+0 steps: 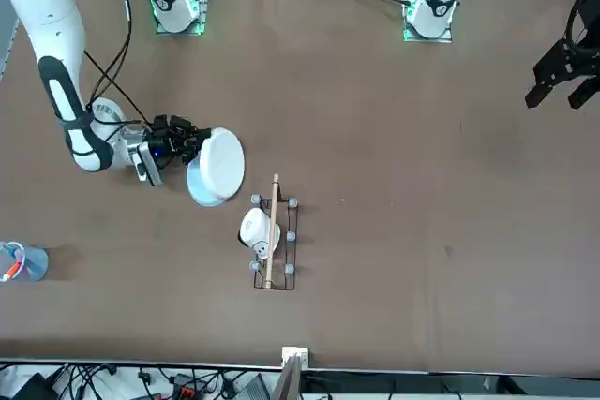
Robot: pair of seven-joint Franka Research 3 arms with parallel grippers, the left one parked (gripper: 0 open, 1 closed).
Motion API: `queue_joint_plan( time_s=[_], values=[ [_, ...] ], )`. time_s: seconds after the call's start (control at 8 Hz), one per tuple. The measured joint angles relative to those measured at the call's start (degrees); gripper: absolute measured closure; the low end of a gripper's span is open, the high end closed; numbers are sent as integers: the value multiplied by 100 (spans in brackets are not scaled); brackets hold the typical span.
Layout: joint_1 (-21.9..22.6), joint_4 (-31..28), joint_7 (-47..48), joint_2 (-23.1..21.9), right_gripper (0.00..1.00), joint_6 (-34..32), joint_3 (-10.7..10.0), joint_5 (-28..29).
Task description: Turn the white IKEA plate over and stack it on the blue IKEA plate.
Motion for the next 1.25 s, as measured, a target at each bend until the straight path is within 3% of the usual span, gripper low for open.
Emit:
queue_joint_plan(
  time_s=[0.62,1.0,1.25],
  values=[
    [-109,666,-12,0,63,12,-341,-726],
    [-184,888,-13,0,59,14,-445,-1141],
    [-287,1293,-13,-3,55,12,-631,-1609]
  ],
)
